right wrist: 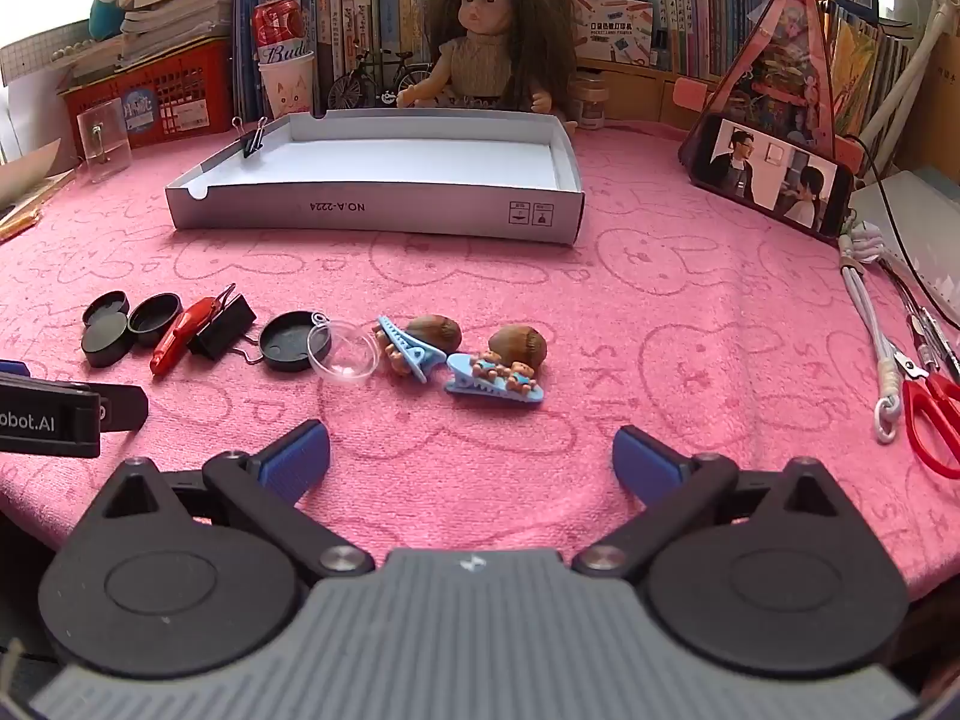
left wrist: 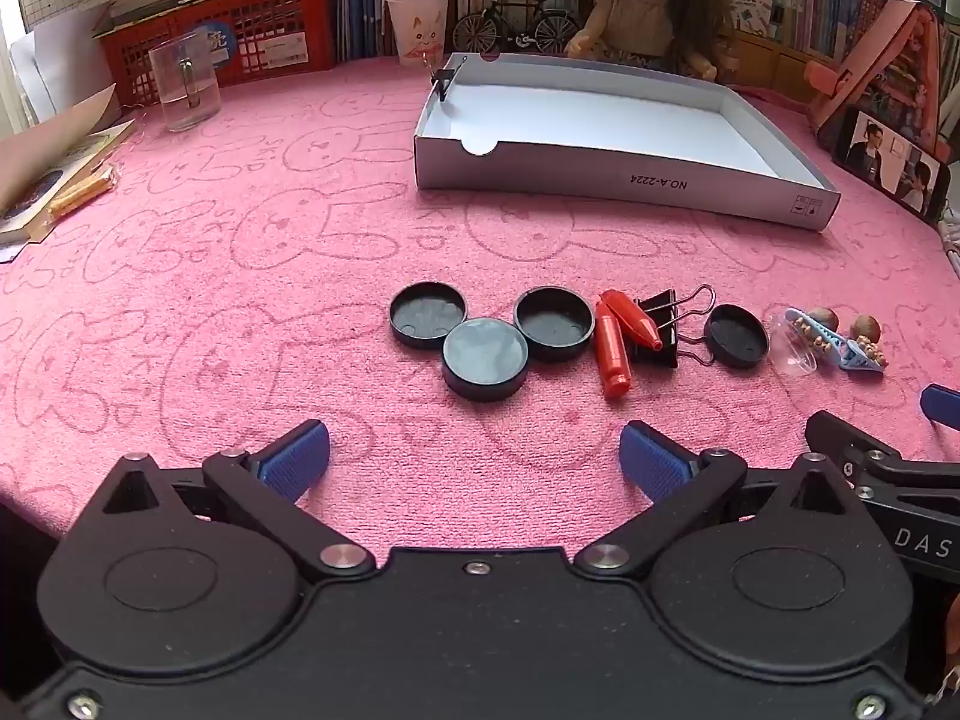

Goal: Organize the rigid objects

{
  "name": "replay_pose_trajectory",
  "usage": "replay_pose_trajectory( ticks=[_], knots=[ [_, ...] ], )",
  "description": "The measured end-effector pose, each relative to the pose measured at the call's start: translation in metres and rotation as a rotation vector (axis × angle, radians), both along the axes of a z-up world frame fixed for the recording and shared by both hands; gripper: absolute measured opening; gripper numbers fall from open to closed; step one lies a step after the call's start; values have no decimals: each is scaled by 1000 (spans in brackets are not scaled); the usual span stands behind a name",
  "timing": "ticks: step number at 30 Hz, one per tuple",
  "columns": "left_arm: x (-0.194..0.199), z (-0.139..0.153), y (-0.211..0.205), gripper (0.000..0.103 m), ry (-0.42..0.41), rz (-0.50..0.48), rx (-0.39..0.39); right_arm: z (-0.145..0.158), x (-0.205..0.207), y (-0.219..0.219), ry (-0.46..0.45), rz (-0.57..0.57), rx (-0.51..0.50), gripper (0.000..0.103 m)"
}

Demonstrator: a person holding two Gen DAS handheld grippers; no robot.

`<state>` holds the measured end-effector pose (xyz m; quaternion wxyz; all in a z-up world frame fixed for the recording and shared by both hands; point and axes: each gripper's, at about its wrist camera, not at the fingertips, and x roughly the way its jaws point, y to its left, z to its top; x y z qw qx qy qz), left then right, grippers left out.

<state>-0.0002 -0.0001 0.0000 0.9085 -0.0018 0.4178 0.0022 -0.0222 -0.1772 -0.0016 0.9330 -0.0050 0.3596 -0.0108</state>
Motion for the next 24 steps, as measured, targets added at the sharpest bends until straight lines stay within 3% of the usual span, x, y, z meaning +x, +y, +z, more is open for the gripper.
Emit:
replay_pose_trajectory(
  ticks=[24],
  knots=[
    [0, 0, 0, 103, -1, 1, 1, 0, -1, 2, -4, -10, 0, 103]
  ],
)
